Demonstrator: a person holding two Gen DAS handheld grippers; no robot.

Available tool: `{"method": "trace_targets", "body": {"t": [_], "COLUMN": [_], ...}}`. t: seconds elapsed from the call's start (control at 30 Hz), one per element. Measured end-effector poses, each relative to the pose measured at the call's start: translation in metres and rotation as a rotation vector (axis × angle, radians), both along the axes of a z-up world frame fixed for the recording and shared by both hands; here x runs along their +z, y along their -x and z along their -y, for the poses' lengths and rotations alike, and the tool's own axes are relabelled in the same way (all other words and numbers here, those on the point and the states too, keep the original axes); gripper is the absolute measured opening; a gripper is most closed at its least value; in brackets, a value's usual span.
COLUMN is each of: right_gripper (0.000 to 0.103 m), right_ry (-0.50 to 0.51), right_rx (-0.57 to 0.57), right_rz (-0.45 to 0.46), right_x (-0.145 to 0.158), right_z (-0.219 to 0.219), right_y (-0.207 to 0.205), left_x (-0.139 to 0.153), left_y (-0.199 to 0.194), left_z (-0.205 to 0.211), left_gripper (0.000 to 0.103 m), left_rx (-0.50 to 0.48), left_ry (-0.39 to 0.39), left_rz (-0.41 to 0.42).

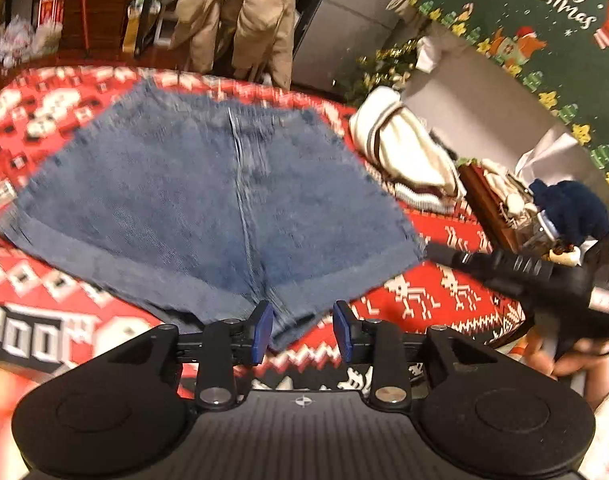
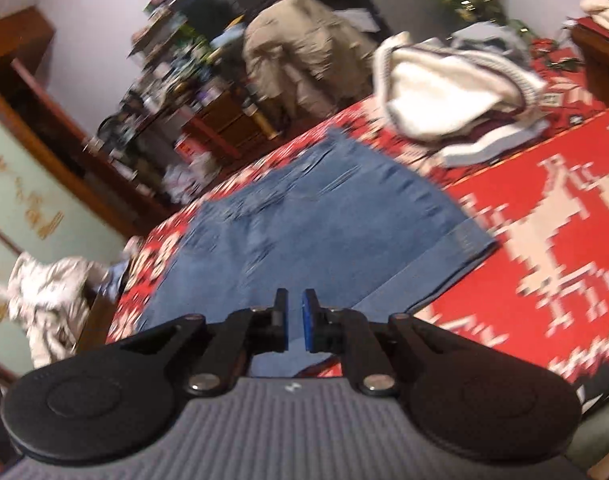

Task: Fold clothes

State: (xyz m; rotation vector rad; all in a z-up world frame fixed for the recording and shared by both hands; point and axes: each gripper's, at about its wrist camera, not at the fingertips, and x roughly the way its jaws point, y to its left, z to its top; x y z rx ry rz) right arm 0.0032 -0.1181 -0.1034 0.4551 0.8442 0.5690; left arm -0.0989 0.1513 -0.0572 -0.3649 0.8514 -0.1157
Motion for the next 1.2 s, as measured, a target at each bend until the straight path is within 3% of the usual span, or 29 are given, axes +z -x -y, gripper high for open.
{"method": "trace_targets", "body": {"t": [0.3,0.5,0.57,0.83,1.0,1.2], "right_gripper": [0.016,0.022,0.022,0.018,0.017,0.017], "right_ry": [0.102,0.211,0.22,0.271,0.256,0.268], "right_rx": [0.283,0.302,0.296,0.233,0.206,0.227], "right_rz": [0.03,0.036,0.049,0.098,0.132,0.039], "right_x": [0.004,-0.008,-0.01,-0.019,-0.014,-0.041], "right_z": [-0.086,-0.128,-0.136,-0.158,-0.156,-0.163], "right_y": [0.055,0.07,0.073,0.073,0.064,0.048], "left_x": [0.027,0.017,0.002,-0.056,-0.084,-0.1], "left_y": [-0.001,-0.004,-0.005,-0.032,-0.046,-0.058], "left_z": [-0.107,-0.196,-0.217,-0.261,-0.259,-0.25], "left_gripper": [0.037,0.042,0.042,0.046,0.046,0.047], "left_rx": [0.088,0.107,0.097,0.154,0.1,0.055], "left_ry": [-0.086,-0.242,-0.253,-0.096,-0.01,-0.021], "left_rz": [0.091,0.084,0.059,0.03,0.016,-0.009]}}
